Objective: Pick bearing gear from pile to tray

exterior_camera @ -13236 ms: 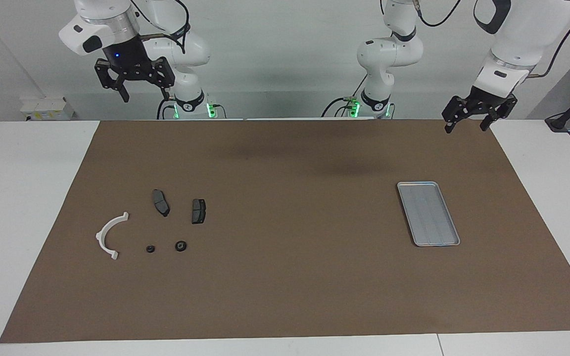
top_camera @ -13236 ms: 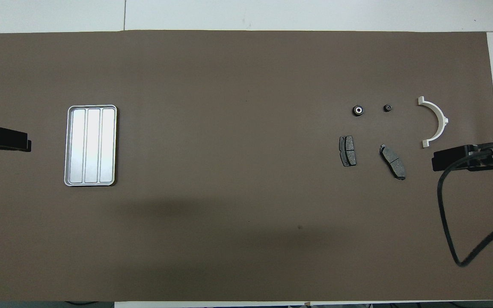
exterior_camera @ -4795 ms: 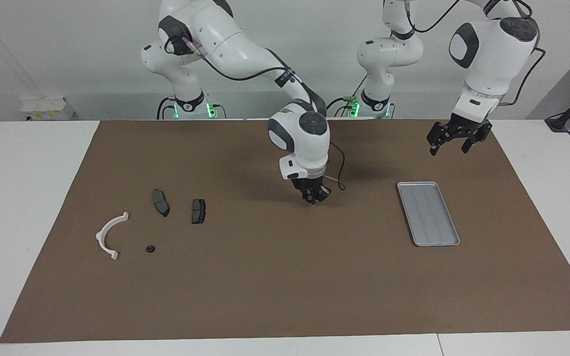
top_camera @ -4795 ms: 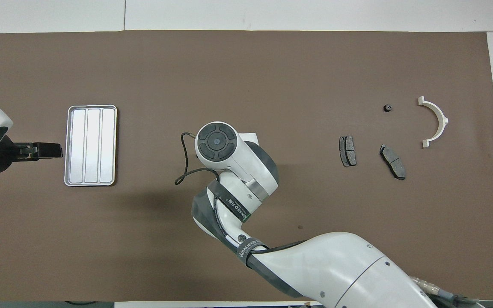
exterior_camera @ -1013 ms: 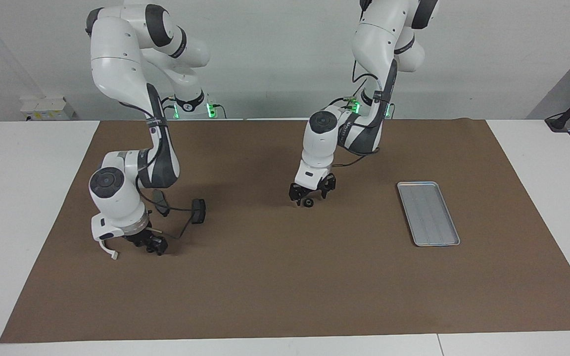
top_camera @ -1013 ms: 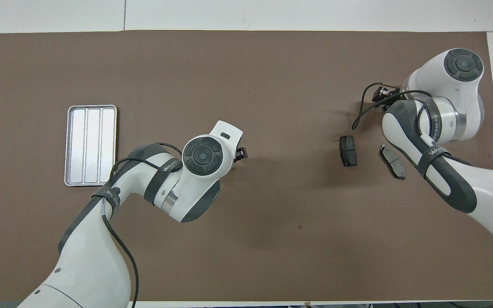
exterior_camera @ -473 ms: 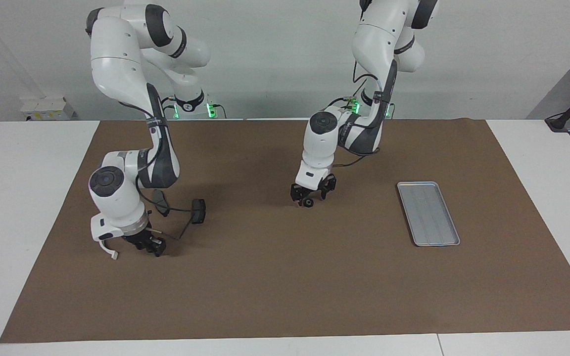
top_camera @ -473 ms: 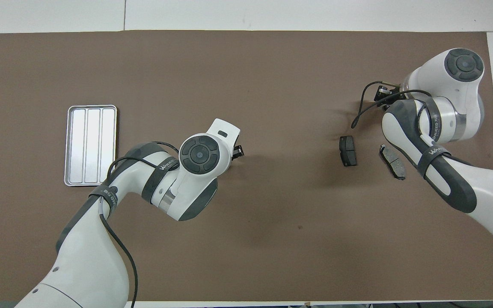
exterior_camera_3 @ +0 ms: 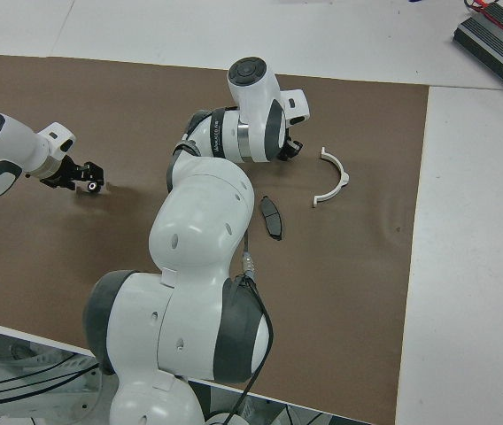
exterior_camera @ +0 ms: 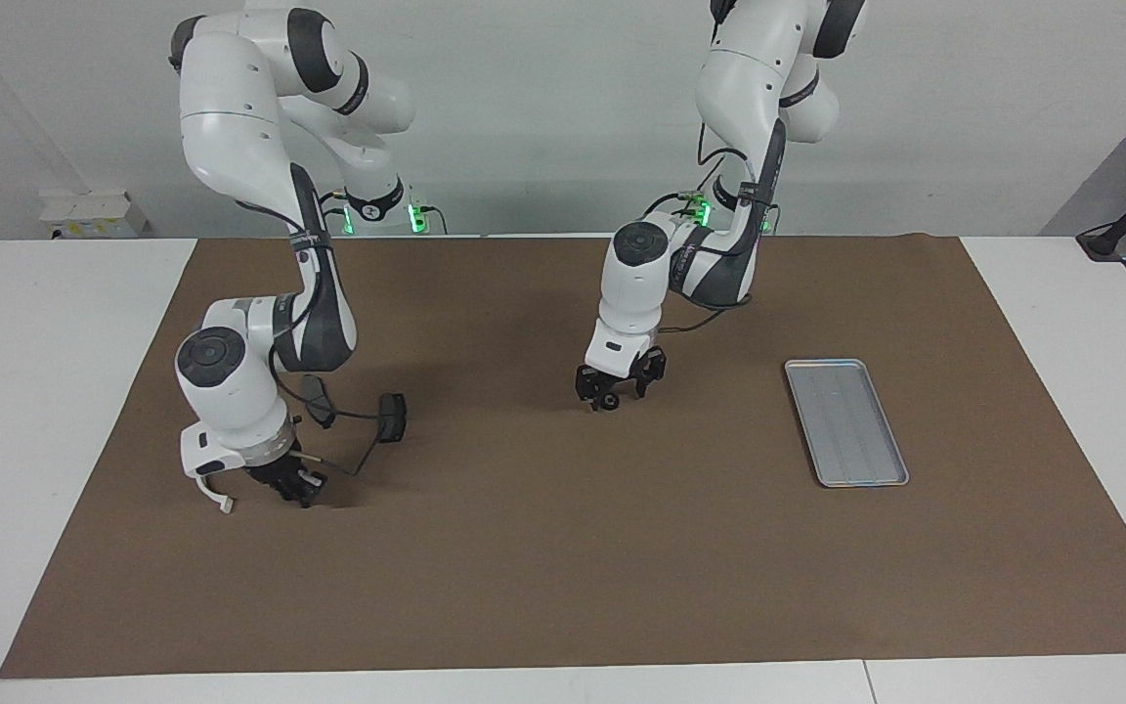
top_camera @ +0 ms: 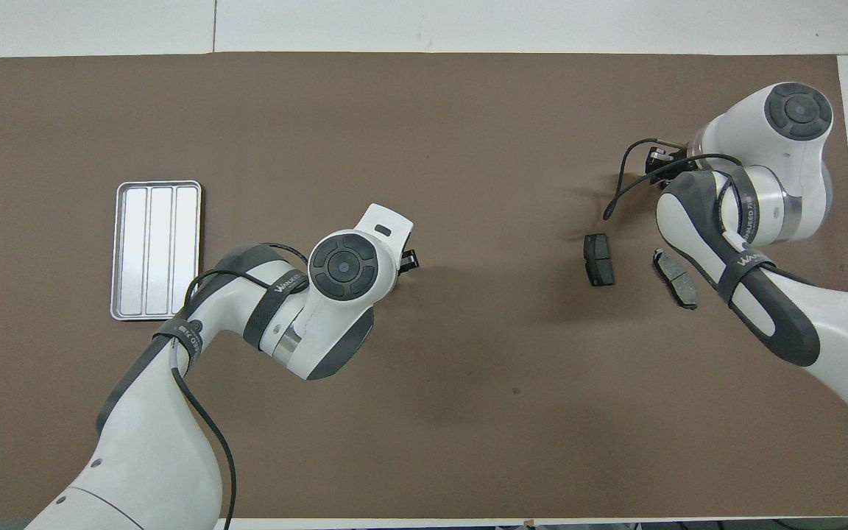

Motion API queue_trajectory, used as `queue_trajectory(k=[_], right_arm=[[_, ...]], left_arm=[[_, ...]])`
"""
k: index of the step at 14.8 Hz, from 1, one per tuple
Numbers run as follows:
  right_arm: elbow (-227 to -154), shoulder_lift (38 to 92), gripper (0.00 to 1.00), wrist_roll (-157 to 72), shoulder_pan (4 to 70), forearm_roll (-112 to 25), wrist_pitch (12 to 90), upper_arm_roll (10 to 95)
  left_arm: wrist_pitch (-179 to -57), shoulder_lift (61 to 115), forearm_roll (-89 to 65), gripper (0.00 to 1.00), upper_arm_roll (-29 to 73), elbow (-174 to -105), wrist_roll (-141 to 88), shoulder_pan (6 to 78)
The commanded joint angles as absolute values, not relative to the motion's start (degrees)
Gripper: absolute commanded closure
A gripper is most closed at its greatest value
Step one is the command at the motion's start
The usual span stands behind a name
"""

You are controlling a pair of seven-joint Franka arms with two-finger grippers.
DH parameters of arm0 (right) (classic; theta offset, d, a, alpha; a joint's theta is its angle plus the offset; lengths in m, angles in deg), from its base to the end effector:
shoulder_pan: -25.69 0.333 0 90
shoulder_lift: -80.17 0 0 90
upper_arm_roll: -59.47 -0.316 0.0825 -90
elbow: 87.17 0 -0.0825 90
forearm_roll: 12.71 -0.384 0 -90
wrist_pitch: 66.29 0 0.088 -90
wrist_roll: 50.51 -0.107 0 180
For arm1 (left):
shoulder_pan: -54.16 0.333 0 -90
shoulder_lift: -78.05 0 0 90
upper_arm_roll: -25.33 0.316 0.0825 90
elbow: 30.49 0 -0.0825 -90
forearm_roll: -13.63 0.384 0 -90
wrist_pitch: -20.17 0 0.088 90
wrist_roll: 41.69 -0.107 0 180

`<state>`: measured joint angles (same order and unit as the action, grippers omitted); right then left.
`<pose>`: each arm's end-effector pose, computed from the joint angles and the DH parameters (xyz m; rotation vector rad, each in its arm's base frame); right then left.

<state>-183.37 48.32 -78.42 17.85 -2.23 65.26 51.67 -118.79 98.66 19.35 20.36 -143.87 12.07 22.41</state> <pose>0.6847 -0.0151 0.2877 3.0280 -0.6039 0.1286 0.4978 -0.3680 0.2942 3.0817 0.3589 0.1397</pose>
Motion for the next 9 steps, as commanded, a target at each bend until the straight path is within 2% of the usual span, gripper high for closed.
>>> queue_trajectory(k=[1, 3, 4, 5, 6, 7, 9], right_arm=[[-183.4, 47.5, 1.00, -77.4, 16.9, -2.6, 66.2, 51.3], [-183.4, 47.5, 1.00, -77.1, 16.9, -2.5, 65.8, 51.3], [-183.3, 47.6, 1.00, -76.4, 16.9, -2.5, 65.6, 51.3], [-183.1, 47.6, 1.00, -75.9, 16.9, -2.5, 65.1, 51.3], [-183.1, 47.7, 1.00, -75.3, 17.0, -2.5, 64.8, 51.3], [-183.1, 48.0, 1.00, -74.7, 17.0, -2.4, 64.1, 51.3], [-182.0, 48.5, 1.00, -74.5, 17.3, -2.0, 61.3, 51.3]], left_arm=[[-120.4, 98.9, 20.9, 0.12, 20.5, -144.5, 12.6, 22.4], [-120.4, 98.9, 20.9, 0.27, 20.5, -144.5, 12.5, 22.4], [-120.5, 98.9, 20.9, 0.42, 20.5, -144.5, 12.4, 22.5], [-120.4, 98.9, 20.9, 0.66, 20.5, -144.5, 12.4, 22.5], [-120.4, 98.9, 20.9, 0.94, 20.5, -144.5, 12.4, 22.6], [-120.3, 98.9, 20.8, 1.00, 20.5, -144.4, 12.5, 22.6], [-119.8, 98.9, 20.8, 1.00, 20.5, -144.2, 12.4, 22.8]])
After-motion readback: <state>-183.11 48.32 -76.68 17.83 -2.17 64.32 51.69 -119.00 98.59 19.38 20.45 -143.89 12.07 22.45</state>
